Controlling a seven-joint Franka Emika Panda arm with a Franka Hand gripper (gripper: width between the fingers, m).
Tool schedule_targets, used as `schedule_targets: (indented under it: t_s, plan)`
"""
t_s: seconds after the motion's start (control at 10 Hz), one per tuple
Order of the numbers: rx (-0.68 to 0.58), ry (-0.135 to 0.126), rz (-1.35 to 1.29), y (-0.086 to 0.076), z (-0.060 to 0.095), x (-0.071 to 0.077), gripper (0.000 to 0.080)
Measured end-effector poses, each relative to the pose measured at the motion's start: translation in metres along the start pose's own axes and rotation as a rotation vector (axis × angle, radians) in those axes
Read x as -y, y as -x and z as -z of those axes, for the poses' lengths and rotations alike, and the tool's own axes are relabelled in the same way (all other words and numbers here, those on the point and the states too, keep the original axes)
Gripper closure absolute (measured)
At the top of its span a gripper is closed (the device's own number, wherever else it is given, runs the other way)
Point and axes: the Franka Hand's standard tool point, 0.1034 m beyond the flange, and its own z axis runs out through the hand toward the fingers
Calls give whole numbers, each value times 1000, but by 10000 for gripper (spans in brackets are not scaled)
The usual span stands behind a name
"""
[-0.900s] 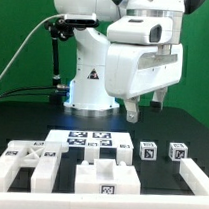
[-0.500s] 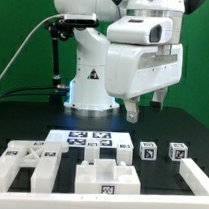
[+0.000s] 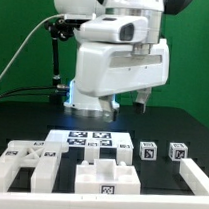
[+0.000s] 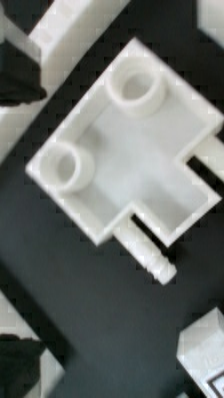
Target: Assemble chair
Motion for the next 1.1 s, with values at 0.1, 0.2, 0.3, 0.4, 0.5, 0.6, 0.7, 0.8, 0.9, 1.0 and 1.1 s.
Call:
schedule_targets:
  t_s: [0.1,0.2,0.3,0.4,0.5,0.6,0.7,0.8,0.9,1.0,1.1]
  plan:
    - [17,-17,-36,6,-7,-9,150]
    - [14,-24,-123,7,-11,-18,150]
    - [-12,-57,-168,13,-16,-25,150]
    - [-10,-59,-279,14,-16,-27,150]
    - [-8,-61,-368,11,-16,-23,150]
    - [-7,-63,-404,11,-16,-22,150]
    - [-1,-69,-500,12,-18,-23,150]
    - [18,-75,-616,15,-23,-33,150]
    - [22,-71,-726,13,-27,-38,150]
    - [17,-66,-787,13,-35,-39,150]
    - [-15,-64,-784,14,-44,-45,150]
